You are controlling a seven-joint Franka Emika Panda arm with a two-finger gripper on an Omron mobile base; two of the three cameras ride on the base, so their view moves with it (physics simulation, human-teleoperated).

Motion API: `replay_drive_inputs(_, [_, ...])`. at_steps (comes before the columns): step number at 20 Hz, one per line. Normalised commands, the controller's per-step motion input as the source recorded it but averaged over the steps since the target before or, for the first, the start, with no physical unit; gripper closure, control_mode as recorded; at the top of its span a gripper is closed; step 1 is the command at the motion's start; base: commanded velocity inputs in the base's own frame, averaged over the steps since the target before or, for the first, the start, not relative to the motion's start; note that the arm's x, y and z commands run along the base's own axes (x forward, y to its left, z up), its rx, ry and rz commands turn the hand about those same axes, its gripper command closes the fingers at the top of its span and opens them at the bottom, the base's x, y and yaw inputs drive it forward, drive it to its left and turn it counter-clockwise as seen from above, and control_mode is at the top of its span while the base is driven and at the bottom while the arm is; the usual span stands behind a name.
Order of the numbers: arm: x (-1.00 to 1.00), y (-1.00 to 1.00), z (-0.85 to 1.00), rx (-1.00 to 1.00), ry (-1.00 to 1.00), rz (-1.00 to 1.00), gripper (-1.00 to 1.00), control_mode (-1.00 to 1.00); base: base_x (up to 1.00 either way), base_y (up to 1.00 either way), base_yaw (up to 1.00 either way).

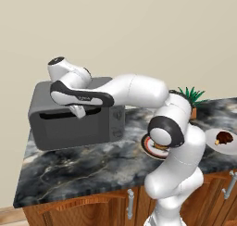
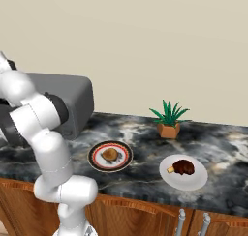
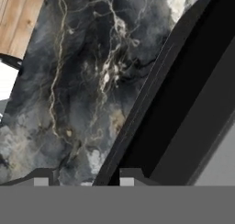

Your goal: Open the toaster oven door. Place the bread on the top rack in the toaster oven and place the steak on the bottom rack.

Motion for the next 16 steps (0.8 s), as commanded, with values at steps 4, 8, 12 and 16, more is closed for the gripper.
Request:
replay_drive_inputs(4, [-0.62, 0.31, -0.94, 0.00, -0.06, 0.00, -1.00, -1.00, 0.00, 0.00, 0.00])
replay_drive_inputs(8, [-0.62, 0.32, -0.94, 0.00, -0.06, 0.00, -1.00, -1.00, 0.00, 0.00, 0.00])
replay_drive_inputs(12, [-0.63, 0.34, -0.94, 0.00, -0.04, 0.00, -1.00, -1.00, 0.00, 0.00, 0.00])
replay_drive_inputs(16, [-0.66, 0.36, -0.94, -0.01, -0.02, 0.00, -1.00, -1.00, 0.00, 0.00, 0.00])
